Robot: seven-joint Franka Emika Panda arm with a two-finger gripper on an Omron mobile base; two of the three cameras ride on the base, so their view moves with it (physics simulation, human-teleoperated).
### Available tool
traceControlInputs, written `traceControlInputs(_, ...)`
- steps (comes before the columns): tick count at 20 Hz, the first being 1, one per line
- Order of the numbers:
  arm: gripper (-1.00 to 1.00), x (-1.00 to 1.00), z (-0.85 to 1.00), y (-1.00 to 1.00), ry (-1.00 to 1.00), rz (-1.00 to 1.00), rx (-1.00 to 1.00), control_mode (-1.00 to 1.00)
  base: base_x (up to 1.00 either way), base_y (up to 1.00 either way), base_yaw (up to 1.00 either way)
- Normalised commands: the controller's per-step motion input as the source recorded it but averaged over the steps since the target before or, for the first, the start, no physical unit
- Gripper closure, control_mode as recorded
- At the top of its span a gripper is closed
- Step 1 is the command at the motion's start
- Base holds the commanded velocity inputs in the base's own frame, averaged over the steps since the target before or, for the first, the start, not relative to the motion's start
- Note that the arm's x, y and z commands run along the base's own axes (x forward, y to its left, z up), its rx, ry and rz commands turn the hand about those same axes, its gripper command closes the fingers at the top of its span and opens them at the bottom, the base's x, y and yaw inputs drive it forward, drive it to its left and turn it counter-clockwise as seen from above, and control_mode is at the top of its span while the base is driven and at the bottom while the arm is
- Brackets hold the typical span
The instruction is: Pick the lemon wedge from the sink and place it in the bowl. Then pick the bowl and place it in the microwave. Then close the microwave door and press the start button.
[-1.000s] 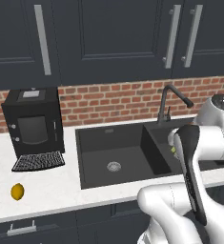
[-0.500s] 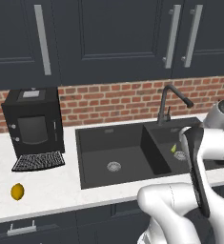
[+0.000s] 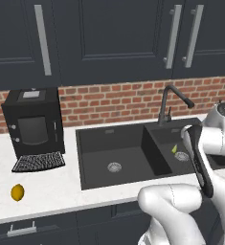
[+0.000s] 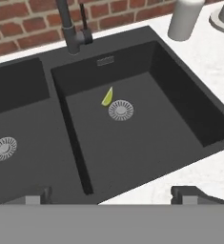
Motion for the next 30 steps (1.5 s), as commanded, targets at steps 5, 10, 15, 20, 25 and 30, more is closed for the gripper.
traceControlInputs(5, -1.0, 0.56, -0.31, -0.19, 0.0, 0.0, 0.02, -1.0, 0.0, 0.0, 0.0)
traceControlInputs(10, -1.0, 0.46, -0.34, -0.15, 0.0, 0.0, 0.01, -1.0, 0.0, 0.0, 0.0)
traceControlInputs(15, -1.0, 0.35, -0.3, -0.12, 0.0, 0.0, 0.0, -1.0, 0.0, 0.0, 0.0)
traceControlInputs(20, -1.0, 0.26, -0.32, -0.09, 0.0, 0.0, 0.0, -1.0, 0.0, 0.0, 0.0)
traceControlInputs(25, -1.0, 0.12, -0.22, -0.03, 0.0, 0.0, 0.0, -1.0, 0.0, 0.0, 0.0)
traceControlInputs(30, -1.0, 0.3, -0.33, 0.0, 0.01, 0.0, 0.0, -1.0, 0.0, 0.0, 0.0)
